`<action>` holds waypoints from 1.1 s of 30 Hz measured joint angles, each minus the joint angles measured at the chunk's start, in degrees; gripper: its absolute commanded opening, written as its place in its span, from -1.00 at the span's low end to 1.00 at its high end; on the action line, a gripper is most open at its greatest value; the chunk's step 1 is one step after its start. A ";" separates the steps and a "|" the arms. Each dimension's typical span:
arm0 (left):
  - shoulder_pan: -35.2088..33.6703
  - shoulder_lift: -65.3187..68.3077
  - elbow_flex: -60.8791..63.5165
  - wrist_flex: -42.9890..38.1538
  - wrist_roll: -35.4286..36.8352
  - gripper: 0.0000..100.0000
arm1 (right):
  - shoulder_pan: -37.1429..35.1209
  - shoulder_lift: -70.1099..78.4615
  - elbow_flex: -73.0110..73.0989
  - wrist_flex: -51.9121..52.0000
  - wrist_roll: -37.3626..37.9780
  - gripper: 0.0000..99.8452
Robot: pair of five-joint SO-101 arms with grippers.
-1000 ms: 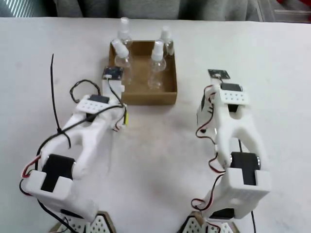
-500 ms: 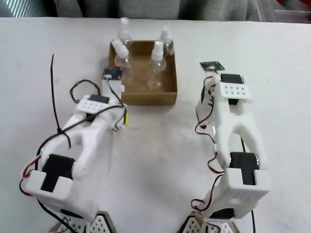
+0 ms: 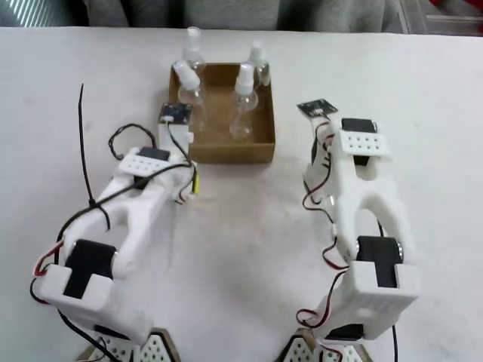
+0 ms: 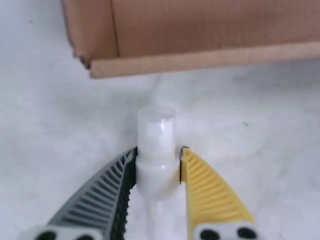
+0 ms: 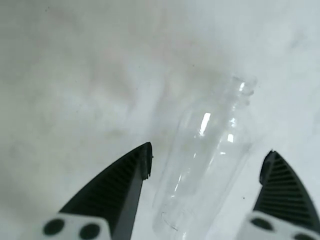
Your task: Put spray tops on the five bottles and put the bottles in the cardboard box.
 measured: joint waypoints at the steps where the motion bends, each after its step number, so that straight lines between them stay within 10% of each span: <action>1: 0.00 0.00 0.00 0.00 0.00 -0.88 | 0.00 0.00 0.70 -0.88 0.09 -0.37; 24: 0.00 0.00 0.00 0.00 0.00 -0.87 | -0.09 4.13 8.62 -12.57 0.53 -0.38; 33: 0.00 0.00 0.00 0.00 0.00 -0.87 | 0.35 10.02 1.14 -8.70 0.53 -0.68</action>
